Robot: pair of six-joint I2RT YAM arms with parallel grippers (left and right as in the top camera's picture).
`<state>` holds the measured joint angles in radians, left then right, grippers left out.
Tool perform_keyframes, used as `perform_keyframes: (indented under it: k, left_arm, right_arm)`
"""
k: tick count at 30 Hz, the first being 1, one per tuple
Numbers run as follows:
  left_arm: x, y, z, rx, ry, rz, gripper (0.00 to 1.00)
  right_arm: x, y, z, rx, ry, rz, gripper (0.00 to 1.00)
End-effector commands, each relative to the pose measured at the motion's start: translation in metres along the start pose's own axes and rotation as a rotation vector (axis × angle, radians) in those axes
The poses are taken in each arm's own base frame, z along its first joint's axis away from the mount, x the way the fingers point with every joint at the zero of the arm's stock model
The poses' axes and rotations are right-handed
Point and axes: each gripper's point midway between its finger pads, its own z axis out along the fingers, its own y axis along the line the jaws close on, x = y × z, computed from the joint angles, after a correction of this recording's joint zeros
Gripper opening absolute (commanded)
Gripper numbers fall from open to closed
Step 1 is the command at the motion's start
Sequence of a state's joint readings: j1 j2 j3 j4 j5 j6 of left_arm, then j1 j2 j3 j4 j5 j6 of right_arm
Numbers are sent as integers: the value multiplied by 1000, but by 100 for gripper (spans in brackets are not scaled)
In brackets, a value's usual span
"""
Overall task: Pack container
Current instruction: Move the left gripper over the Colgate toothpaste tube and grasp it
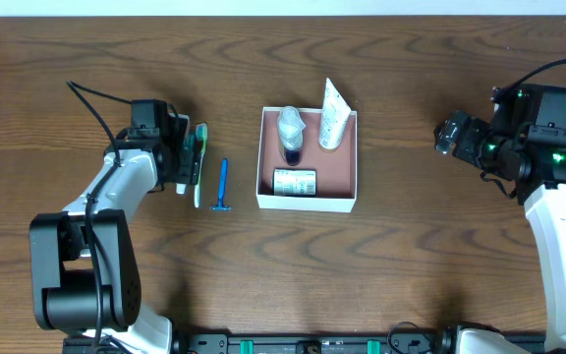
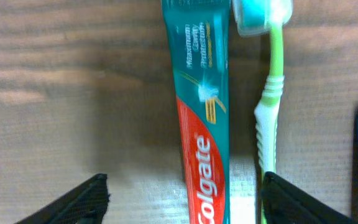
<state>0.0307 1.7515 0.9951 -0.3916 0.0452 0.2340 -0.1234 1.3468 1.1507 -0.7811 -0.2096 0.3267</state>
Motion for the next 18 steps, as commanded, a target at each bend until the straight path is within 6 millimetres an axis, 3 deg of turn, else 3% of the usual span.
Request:
perform_keyframes:
  k: [1, 7, 12, 18]
  left_arm:
    - [2, 1, 0, -6, 16, 10, 74]
    - [14, -1, 9, -1, 41, 10, 72]
    - [17, -2, 9, 1, 51, 6, 60]
    - [26, -4, 9, 6, 88, -27, 58]
  right_arm:
    - [-3, -1, -1, -3, -7, 14, 99]
    - [-3, -1, -1, -3, -7, 14, 99]
    - [-3, -1, -1, -3, -8, 14, 99]
    - [-3, 0, -1, -3, -7, 14, 99]
